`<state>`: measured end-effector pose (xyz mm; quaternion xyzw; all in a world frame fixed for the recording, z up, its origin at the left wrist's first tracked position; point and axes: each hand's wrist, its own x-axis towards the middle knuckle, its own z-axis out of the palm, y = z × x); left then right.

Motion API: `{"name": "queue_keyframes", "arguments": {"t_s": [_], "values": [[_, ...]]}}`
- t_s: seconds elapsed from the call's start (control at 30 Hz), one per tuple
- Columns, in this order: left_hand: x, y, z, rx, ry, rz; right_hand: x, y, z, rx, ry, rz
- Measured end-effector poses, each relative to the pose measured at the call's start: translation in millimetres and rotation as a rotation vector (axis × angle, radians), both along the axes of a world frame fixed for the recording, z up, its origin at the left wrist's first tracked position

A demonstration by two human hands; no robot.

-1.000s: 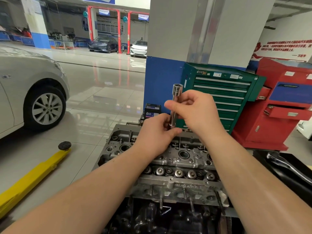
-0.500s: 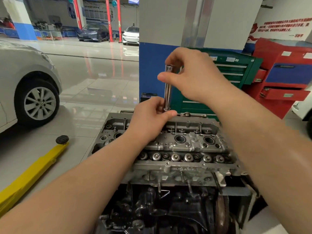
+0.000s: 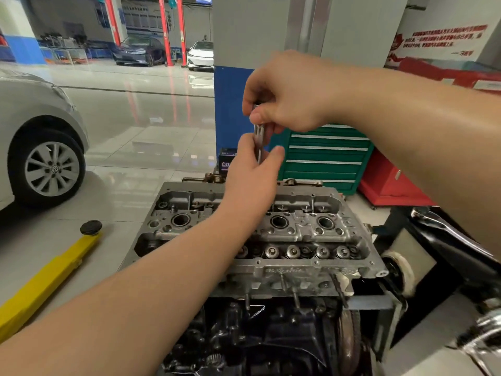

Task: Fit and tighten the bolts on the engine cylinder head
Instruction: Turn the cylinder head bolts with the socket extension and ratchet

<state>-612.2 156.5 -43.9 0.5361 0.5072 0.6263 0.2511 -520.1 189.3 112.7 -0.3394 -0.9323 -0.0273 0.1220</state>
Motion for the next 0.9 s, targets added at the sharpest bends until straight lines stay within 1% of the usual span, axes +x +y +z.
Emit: {"name": "queue_keyframes", "arguments": {"t_s": [0.07,0.13,0.17,0.27,0.37,0.43,0.47,0.53,0.6,0.67,0.7,0.73,0.8,0.83,0.9], "values": [[13.9,6.2,4.5,0.004,-0.144,0.111,-4.0,-4.0,-0.2,0.044,-0.028,-0.012],[18.5,13.0,7.4,0.000,-0.186,0.191,-5.6,-8.6,0.0,0.098,-0.068,-0.024],[18.0,17.1,9.9,-0.013,-0.193,0.188,-5.2,-10.2,-0.2,0.132,-0.089,-0.038],[10.6,29.4,17.0,-0.081,-0.180,0.033,0.1,-8.7,-4.4,0.188,-0.093,-0.128],[-4.7,35.2,18.1,-0.148,-0.180,-0.222,0.2,-8.5,-14.0,0.235,-0.079,-0.224],[-14.6,34.9,16.9,-0.163,-0.177,-0.366,-4.8,-11.0,-18.8,0.259,-0.063,-0.244],[-18.3,33.5,16.6,-0.159,-0.170,-0.406,-6.6,-12.3,-20.2,0.252,-0.053,-0.237],[-22.5,29.4,17.1,-0.144,-0.154,-0.418,-6.9,-13.8,-21.2,0.209,-0.025,-0.219],[-19.4,23.9,17.7,-0.117,-0.075,-0.320,-3.8,-15.5,-22.2,0.167,0.001,-0.215],[-9.7,19.9,12.8,-0.074,0.026,-0.077,-1.9,-17.4,-25.1,0.175,0.015,-0.236],[-3.6,18.6,9.7,-0.048,0.011,0.050,-2.2,-18.4,-27.3,0.198,0.022,-0.260],[2.8,17.4,7.5,-0.036,-0.054,0.124,-3.2,-19.5,-29.7,0.233,0.026,-0.288],[14.6,15.2,6.9,-0.047,-0.201,0.130,-6.9,-21.1,-34.3,0.306,0.029,-0.328],[18.7,15.3,7.5,-0.056,-0.228,0.140,-8.8,-22.2,-35.6,0.324,0.035,-0.340],[21.2,16.8,5.9,-0.065,-0.194,0.192,-10.2,-24.8,-36.7,0.316,0.052,-0.360]]}}
